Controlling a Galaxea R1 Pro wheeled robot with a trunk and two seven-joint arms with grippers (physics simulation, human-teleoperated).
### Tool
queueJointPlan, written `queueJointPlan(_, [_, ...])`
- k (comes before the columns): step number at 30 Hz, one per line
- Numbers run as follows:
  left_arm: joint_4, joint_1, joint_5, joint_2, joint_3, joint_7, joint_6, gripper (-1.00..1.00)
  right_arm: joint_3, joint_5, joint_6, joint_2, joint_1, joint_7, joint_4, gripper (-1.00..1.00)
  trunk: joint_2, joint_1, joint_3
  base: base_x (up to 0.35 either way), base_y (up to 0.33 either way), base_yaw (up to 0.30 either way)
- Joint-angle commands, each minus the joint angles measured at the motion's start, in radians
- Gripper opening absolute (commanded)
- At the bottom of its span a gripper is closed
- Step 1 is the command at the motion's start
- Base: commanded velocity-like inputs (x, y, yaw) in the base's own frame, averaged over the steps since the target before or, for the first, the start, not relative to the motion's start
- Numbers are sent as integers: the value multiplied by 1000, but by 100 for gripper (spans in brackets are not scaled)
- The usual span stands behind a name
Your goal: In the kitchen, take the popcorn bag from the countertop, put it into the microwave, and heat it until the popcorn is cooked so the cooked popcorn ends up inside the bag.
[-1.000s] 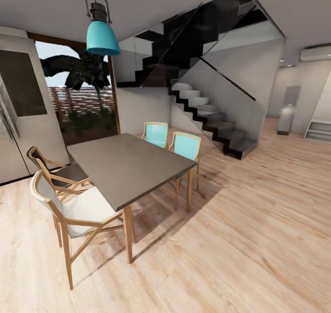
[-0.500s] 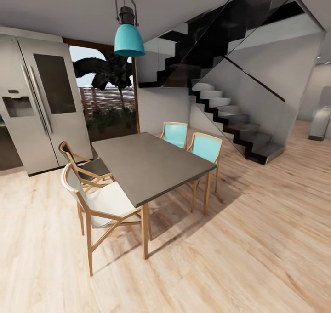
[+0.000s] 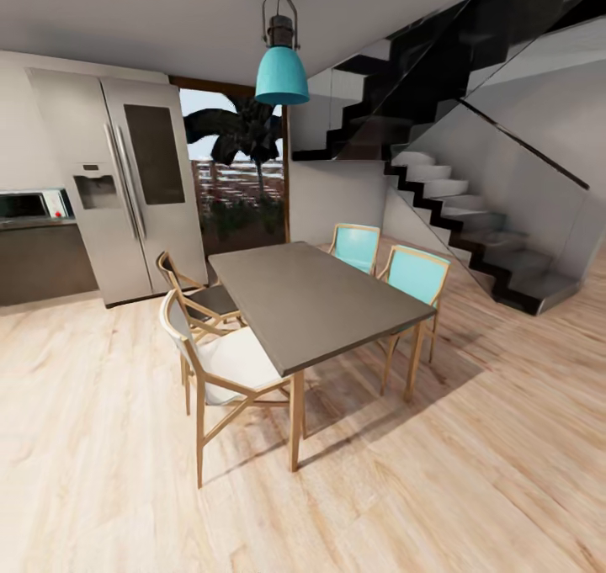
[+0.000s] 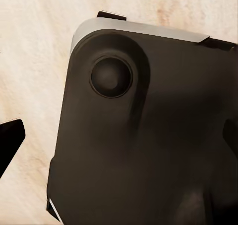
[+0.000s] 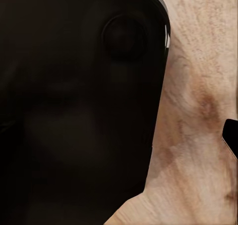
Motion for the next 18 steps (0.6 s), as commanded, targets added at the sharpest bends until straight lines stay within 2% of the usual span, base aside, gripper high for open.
queueJointPlan(1, [0,0,6,0,1,-1,-2,100,5,5,-3,0,0,-1,0,100,0,0,-1,0,0,281])
queueJointPlan(18, [0,0,6,0,1,-1,-2,100,5,5,-3,0,0,-1,0,100,0,0,-1,0,0,281])
